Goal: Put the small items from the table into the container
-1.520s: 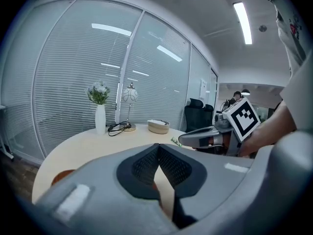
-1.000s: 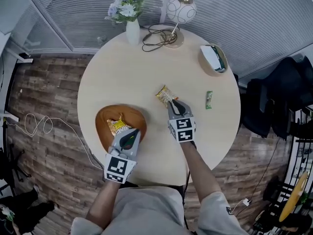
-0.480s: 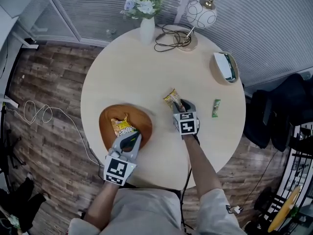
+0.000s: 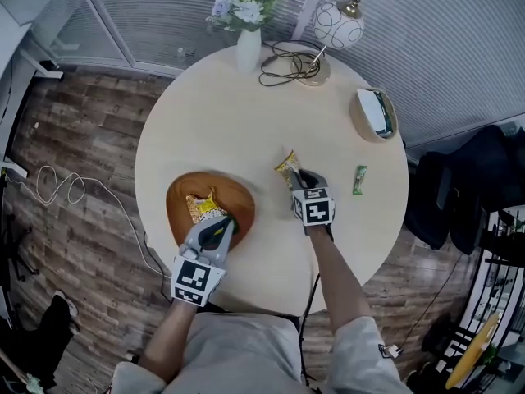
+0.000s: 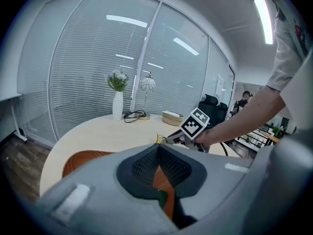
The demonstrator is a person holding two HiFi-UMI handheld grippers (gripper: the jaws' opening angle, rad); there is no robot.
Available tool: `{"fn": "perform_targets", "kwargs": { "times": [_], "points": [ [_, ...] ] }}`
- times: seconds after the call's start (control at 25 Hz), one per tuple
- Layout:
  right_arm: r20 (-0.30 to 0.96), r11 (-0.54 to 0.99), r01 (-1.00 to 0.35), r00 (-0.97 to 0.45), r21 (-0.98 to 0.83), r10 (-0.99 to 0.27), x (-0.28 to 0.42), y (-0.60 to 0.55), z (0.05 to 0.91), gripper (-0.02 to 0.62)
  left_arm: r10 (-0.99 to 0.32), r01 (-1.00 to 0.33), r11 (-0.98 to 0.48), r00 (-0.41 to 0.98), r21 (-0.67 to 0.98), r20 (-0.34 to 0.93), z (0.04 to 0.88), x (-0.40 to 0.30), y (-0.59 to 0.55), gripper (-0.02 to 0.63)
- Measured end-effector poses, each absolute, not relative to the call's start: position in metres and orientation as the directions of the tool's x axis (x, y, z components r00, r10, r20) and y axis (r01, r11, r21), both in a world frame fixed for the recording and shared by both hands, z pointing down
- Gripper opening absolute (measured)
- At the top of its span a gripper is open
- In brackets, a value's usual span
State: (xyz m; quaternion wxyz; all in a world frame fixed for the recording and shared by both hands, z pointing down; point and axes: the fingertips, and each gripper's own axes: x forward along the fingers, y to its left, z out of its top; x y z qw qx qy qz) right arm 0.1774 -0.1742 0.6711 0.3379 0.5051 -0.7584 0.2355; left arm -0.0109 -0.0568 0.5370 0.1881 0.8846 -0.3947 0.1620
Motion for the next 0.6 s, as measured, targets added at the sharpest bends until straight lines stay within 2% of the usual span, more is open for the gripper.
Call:
{"fn": "perform_targets", "kwargs": {
  "times": [0.28, 0.6],
  "points": [
    [0.69, 0.402, -0.915, -0.279, 0.02, -0.668, 0.168, -0.153, 0.635, 0.051, -0.655, -0.769, -0.605, 0.628, 0.205, 0.421, 0.533, -0.021, -0.051, -0.005],
    [0.562, 0.476, -0.879, -0.378, 0.033, -0.736, 0.119, -0.145, 0.561, 0.049, -0.682, -0.786, -0.583, 0.611, 0.206, 0.402, 0.527, -0.038, -0.05, -0.005]
  ]
}}
